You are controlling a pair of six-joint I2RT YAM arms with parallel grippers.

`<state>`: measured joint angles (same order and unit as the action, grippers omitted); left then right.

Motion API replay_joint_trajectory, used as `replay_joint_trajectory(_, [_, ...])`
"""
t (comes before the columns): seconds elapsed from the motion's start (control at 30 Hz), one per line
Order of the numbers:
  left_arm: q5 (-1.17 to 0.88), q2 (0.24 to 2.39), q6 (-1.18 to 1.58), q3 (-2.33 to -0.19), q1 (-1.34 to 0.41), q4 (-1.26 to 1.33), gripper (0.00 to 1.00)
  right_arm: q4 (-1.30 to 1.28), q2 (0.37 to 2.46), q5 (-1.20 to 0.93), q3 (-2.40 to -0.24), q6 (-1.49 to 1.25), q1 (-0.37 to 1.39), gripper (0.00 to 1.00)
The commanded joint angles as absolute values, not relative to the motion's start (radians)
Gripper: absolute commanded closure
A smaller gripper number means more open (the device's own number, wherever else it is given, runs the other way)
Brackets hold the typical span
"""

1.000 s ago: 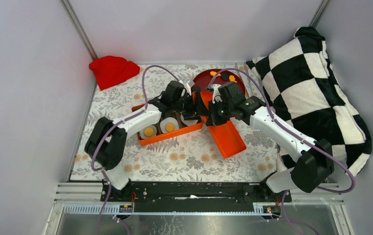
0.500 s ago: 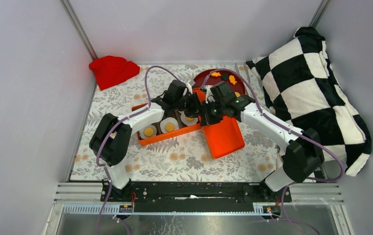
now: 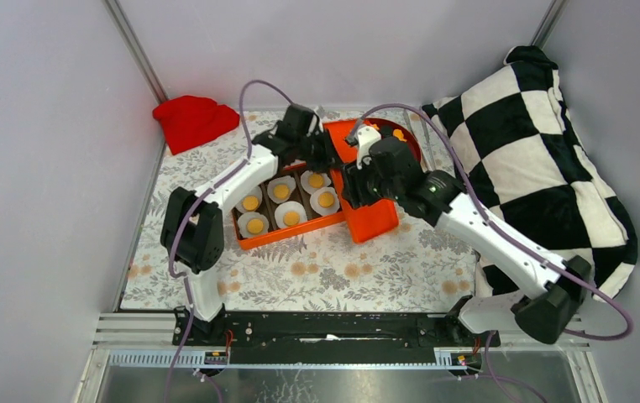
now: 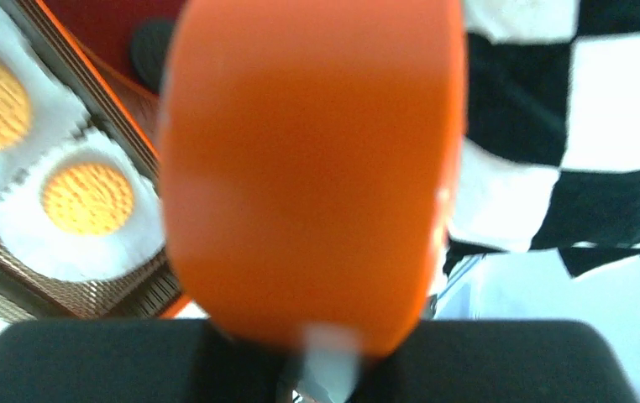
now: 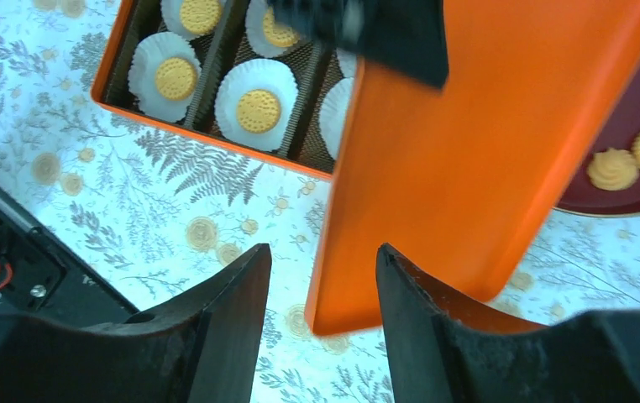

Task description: Pack the cookies

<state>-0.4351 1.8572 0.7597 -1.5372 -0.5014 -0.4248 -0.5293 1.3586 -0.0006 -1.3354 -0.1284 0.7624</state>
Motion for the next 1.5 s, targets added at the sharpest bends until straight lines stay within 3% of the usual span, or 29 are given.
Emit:
replay_joint_trajectory(0.0, [-0.49, 1.866, 0.722, -1.724, -0.416, -0.54, 1.0, -0.505, 1.273, 0.175, -1.237, -0.072, 0.82, 0.43])
replay_joint_trajectory(0.33, [-0.789, 1.952, 0.789, -1.87, -0.263, -0.652, 1.0, -0.325, 1.185, 0.525, -1.032, 0.037, 0.975, 0.43])
replay_joint_trajectory(0.47, [-0.808, 1.966, 0.764, -1.877, -0.235, -0.712, 1.0, -0.212, 1.187, 0.616, -0.993, 0.086, 1.009, 0.43])
replay_joint_trajectory(0.87, [-0.941, 2.009, 0.791, -1.933, -0.168, -0.764, 1.0, 0.026, 1.21, 0.648, -0.89, 0.164, 1.121, 0.42])
replay_joint_trajectory(1.3, [-0.983, 2.086, 0.794, -2.002, -0.129, -0.78, 1.0, -0.04, 1.227, 0.759, -0.934, 0.198, 1.255, 0.43])
replay_joint_trajectory(1.47, [-0.968, 2.044, 0.775, -1.97, -0.129, -0.799, 1.0, 0.15, 1.286, 0.858, -0.887, 0.286, 1.255, 0.43])
